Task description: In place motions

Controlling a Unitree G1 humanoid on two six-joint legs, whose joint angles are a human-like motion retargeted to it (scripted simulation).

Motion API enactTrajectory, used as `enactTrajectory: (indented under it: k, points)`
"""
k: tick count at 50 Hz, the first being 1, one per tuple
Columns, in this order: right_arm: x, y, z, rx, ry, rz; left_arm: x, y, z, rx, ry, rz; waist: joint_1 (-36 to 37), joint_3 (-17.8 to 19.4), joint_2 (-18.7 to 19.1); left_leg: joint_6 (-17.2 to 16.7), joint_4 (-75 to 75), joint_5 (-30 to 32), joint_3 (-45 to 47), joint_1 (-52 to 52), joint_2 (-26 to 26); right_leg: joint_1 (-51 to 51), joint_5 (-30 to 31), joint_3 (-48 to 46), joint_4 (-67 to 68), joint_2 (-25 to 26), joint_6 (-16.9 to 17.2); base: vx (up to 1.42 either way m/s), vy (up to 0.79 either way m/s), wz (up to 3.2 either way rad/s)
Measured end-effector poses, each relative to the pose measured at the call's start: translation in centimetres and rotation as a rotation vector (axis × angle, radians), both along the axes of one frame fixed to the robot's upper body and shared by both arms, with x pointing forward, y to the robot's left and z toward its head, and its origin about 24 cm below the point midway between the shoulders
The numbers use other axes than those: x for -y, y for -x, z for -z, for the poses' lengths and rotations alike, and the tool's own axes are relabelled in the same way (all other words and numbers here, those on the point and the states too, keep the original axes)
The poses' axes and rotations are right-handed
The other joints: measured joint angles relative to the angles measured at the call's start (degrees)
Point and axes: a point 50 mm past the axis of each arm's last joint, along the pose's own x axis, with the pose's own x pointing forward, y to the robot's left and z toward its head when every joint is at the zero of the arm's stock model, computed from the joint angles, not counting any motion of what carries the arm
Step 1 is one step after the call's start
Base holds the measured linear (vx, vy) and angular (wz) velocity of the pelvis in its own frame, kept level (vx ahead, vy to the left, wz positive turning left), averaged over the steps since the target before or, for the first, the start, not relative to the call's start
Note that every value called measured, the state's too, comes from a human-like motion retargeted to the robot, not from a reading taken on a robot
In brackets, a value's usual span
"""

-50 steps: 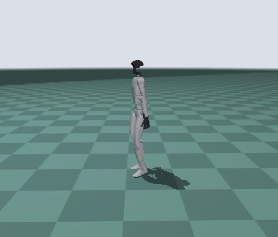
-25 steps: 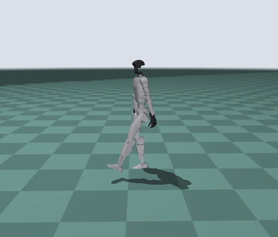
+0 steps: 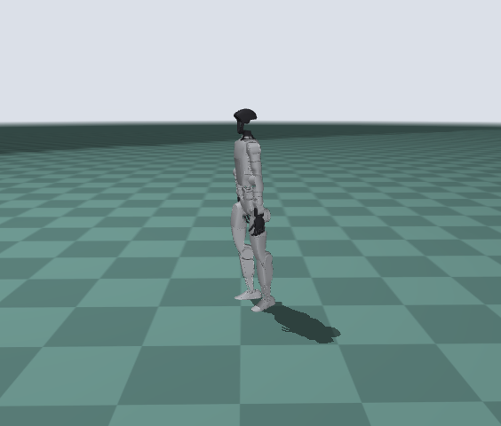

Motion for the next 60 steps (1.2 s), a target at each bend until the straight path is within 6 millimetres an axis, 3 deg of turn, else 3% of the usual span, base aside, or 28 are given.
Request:
enactTrajectory:
  k: [3, 7, 12, 18, 24, 29, 33, 35, 42, 51, 57, 60]
  points:
    - [-0.4, 0.5, 0.0, -0.024, -0.022, -0.007, -0.5, -1.1, 0.0, 0.042, -0.007, 0.037, 1.8, 0.2, -1.4, 0.4, 0.6, -0.4, 0.4, 0.1, -0.6, 0.4, 0.6, 0.5, -0.3, -0.7, 0.4, 0.23, -0.2, -0.09]
    - [-0.8, -0.1, 0.1, -0.028, -0.013, -0.106, -0.4, -0.8, 0.0, 0.047, -0.008, 0.005, 3.3, 0.5, -2.4, 1.0, 0.6, -0.9, 1.6, 0.7, -1.2, 0.3, 1.2, 1.8, -0.1, -1.2, 0.7, 0.19, -0.07, -0.25]
    - [-1.6, -2.4, 0.4, 0.059, -0.045, -0.217, 0.1, 1.7, -0.1, -0.035, 0.025, -0.038, 2.9, 0.9, -2.6, 1.6, 0.2, -1.3, 2.3, 1.7, -1.7, 0.6, 1.6, 2.8, 0.2, -1.7, 1.8, 0.23, -0.08, -0.14]
    - [-2.5, -4.5, 0.5, 0.149, -0.084, -0.22, 0.6, 5.2, -0.5, -0.15, 0.056, -0.066, 3.1, 1.3, -3.3, 2.1, 0.0, -2.1, 3.4, 2.9, -2.4, 0.6, 2.1, 4.3, 0.8, -2.2, 2.9, 0.21, -0.07, -0.21]
    - [-2.1, -4.9, 0.4, 0.163, -0.08, -0.203, 1.0, 7.0, -0.8, -0.198, 0.07, -0.107, 3.8, 2.5, -3.6, 2.5, 0.7, -3.5, 4.2, 4.2, -2.6, 0.8, 1.8, 5.8, 2.7, -2.8, 3.8, 0.24, -0.05, -0.16]
    - [-1.7, -4.6, 0.4, 0.159, -0.064, -0.16, 0.6, 7.2, -0.9, -0.202, 0.065, -0.132, 3.2, 2.8, -3.0, 2.5, 1.7, -3.9, 4.0, 3.7, -1.3, -1.4, 1.3, 6.2, 9.4, -3.0, 4.1, 0.18, -0.08, -0.04]
    - [-1.5, -4.3, 0.4, 0.153, -0.055, -0.133, -0.2, 6.7, -0.9, -0.194, 0.044, -0.133, 1.6, 4.1, -1.3, 2.5, 2.1, -3.9, 3.6, 3.4, 1.5, -6.8, 3.8, 8.9, 19.9, -1.3, 2.0, 0.13, -0.09, -0.02]
    - [-1.4, -3.8, 0.4, 0.145, -0.051, -0.114, -0.7, 6.1, -0.8, -0.194, 0.033, -0.12, 0.3, 4.6, -1.5, 2.7, 2.5, -3.8, 3.0, 3.3, 1.8, -9.2, 4.7, 9.8, 21.5, -1.0, 2.8, 0.09, -0.09, 0.31]
    - [-0.9, -0.6, 0.3, 0.054, -0.032, -0.034, -1.5, 2.4, -0.4, -0.111, -0.002, -0.059, -3.6, 6.7, -3.5, 5.0, 2.5, -3.3, 0.1, 4.7, 0.7, -19.5, 4.3, 5.8, 12.0, -4.9, 1.2, 0.04, -0.09, 0.43]
    - [-0.9, 0.9, 0.1, -0.006, -0.025, 0.017, -1.5, -3.0, -0.3, 0.027, 0.013, 0.046, -8.7, 10.9, -1.9, 6.3, 0.9, -1.2, -2.6, 4.7, 2.7, -35.1, 1.9, 5.3, 8.8, -7.5, -2.7, -0.13, 0.0, 0.26]
    - [-0.9, 2.3, 0.0, -0.04, -0.024, 0.024, -0.6, -4.3, -0.3, 0.081, 0.036, 0.104, -8.4, 11.2, -1.9, 6.2, 0.8, -0.7, -3.3, 4.9, 2.4, -32.8, 2.6, 5.6, 8.3, -7.9, -2.3, -0.03, 0.02, 0.11]
    - [-0.9, 3.2, -0.1, -0.061, -0.019, 0.021, 0.1, -3.6, -0.1, 0.07, 0.053, 0.111, -7.2, 11.1, -2.1, 6.0, 0.9, -1.1, -3.2, 6.0, 2.2, -26.5, 3.0, 5.5, 7.2, -7.0, -0.9, 0.03, 0.06, 0.01]
